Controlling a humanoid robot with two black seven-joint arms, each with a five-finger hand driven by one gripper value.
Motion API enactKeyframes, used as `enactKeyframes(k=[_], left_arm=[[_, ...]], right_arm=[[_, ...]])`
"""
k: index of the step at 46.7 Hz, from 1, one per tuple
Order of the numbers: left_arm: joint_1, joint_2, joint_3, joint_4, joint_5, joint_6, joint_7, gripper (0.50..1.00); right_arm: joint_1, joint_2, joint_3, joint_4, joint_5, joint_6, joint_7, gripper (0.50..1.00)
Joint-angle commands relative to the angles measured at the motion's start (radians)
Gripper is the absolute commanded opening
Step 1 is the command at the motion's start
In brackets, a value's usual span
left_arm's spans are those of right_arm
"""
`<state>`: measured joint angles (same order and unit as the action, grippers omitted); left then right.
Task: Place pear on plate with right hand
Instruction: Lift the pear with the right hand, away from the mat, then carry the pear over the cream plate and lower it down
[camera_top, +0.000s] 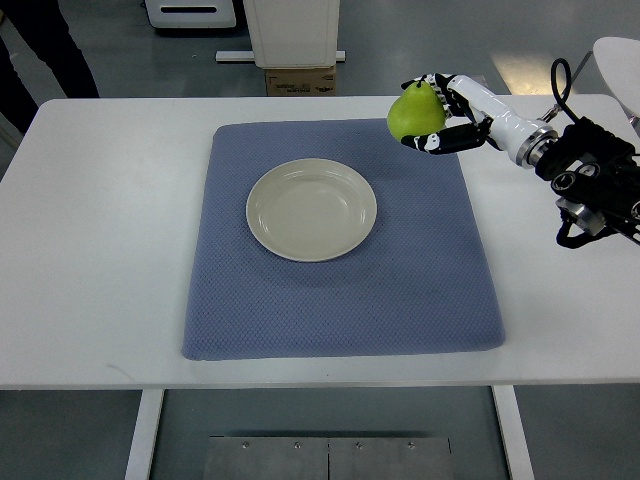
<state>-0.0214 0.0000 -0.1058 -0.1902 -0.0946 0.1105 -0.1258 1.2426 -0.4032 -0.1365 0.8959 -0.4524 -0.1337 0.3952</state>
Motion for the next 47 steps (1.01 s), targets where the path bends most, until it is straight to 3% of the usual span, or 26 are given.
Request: enactKeyframes(k=[1, 9, 26, 47], left_arm=[[-0.002, 0.000, 0.000, 0.000, 0.000, 0.000, 0.000, 1.000], [0.000, 0.000, 0.000, 0.000, 0.000, 0.000, 0.000, 1.000], [-0.002, 0.000, 0.000, 0.000, 0.000, 0.000, 0.000, 1.000], [0.000, 0.000, 0.000, 0.000, 0.000, 0.000, 0.000, 1.000]], right_arm=[[0.008, 0.003, 0.000, 0.000, 0.000, 0.003, -0.009, 0.500], [0.009, 0.020, -0.003, 0.000, 0.000, 0.003, -0.016, 0.500], [0.008, 0.173, -0.009, -0.006, 0.000, 0.003, -0.021, 0.500], [-0.005, 0.290, -0.046, -0.064, 0.000, 0.003, -0.021, 0.500]])
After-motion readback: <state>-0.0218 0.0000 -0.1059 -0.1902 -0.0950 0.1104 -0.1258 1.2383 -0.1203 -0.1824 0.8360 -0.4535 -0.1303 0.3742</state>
